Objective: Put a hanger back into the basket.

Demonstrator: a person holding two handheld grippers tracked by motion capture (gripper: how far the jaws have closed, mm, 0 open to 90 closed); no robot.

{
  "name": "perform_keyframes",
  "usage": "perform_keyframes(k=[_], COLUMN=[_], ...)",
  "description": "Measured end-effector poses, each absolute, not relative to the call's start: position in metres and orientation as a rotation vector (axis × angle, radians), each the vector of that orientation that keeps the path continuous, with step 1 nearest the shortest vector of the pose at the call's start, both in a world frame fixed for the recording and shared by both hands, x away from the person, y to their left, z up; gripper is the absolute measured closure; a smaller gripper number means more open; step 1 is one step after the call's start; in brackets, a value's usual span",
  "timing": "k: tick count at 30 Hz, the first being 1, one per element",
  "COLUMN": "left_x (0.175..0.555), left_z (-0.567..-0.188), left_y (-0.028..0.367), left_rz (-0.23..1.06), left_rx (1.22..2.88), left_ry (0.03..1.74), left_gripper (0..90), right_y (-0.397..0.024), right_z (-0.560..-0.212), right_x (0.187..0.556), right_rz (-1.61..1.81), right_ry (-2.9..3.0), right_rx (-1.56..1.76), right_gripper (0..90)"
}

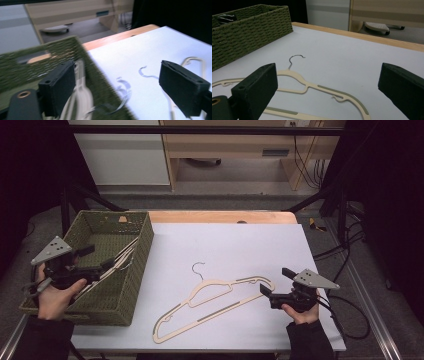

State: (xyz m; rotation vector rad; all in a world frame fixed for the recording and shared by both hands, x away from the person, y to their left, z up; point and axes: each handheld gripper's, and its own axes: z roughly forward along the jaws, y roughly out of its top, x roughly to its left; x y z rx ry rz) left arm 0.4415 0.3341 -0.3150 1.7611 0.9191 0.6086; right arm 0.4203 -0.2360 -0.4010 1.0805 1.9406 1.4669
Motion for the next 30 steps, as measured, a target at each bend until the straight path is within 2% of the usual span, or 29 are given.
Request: perform_keyframes(k=[7,14,23,30], left_x=[0.434,0.426,0.426,0.426], left_z=[-0.324,-0.340,-0.358,-0.388], left_y=[0.291,0.256,0.225,0.206], left_rz=[0.547,0.498,0.466,0.398], left_rx=[1.764,1.802,1.870,1.911], left_ry=[0.830,0.767,0.732,0.731], left_gripper=[8.1,8.0,7.9,8.2], right_y=[-0.233,-0.231,-0.227,-0.214], right_z=[-0.400,-0.401,-0.402,-0.401], right_x=[0.422,0.423,0.426,0.431], right_rz=[1.462,1.469,1.478,1.467], right_ry=[1.947,1.951,1.956,1.980], right_rx=[1.085,1.094,1.115,1.101], right_gripper=[2.9,3.0,3.2,1.6])
